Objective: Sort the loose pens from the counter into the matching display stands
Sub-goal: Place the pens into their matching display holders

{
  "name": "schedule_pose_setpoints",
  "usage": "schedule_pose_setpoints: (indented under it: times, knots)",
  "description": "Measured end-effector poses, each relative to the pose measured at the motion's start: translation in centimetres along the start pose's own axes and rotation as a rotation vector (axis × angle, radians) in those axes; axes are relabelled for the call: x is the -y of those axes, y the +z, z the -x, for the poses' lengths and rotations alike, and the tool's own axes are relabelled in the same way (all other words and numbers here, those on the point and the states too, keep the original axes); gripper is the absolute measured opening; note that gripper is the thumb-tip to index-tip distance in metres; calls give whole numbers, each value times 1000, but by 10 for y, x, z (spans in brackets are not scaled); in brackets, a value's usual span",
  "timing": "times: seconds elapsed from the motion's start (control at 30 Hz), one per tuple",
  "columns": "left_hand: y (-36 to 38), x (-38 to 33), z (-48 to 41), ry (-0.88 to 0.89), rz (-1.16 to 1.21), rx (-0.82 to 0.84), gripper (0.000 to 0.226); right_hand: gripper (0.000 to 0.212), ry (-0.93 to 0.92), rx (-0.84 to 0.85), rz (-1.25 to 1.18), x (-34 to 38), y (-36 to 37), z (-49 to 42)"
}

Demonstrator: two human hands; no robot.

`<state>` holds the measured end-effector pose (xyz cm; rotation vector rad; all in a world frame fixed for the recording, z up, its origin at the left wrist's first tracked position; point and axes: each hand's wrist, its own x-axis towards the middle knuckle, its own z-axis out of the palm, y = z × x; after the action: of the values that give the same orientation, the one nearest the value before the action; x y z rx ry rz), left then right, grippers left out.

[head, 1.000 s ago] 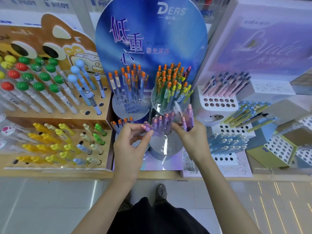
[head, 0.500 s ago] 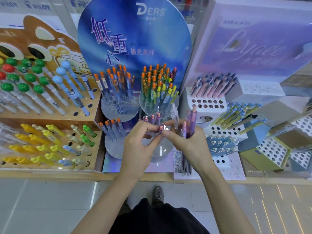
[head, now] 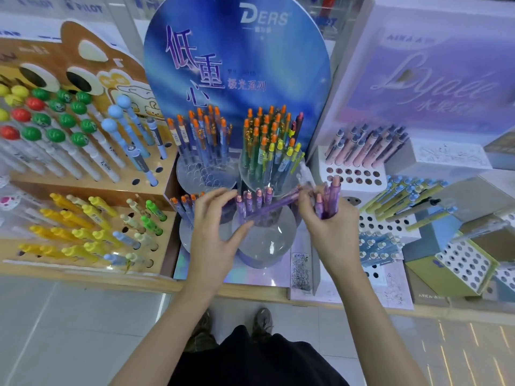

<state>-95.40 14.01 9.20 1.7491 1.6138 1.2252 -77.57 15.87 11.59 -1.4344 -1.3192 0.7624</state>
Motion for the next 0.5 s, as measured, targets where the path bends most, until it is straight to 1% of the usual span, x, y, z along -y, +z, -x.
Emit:
schedule_pose_setpoints:
  times: [0.17, 0.23, 0.3, 0.4, 0.5]
  knots:
    - [6, 12, -3, -138, 97, 79, 45, 54, -18, -62, 98, -3, -4, -6]
    - [9, 14, -8, -165, 90, 74, 41, 54, -29, -83, 122, -4, -9, -7]
    - [11, 17, -13, -173, 87, 55, 35, 53, -42, -101, 162, -5, -11, -8]
    - [11, 20, -16, -174, 107, 64, 32, 50, -56, -117, 184, -7, -12, -10]
    - [11, 21, -16, -183, 116, 75, 33, 40, -52, -128, 201, -9, -13, -11]
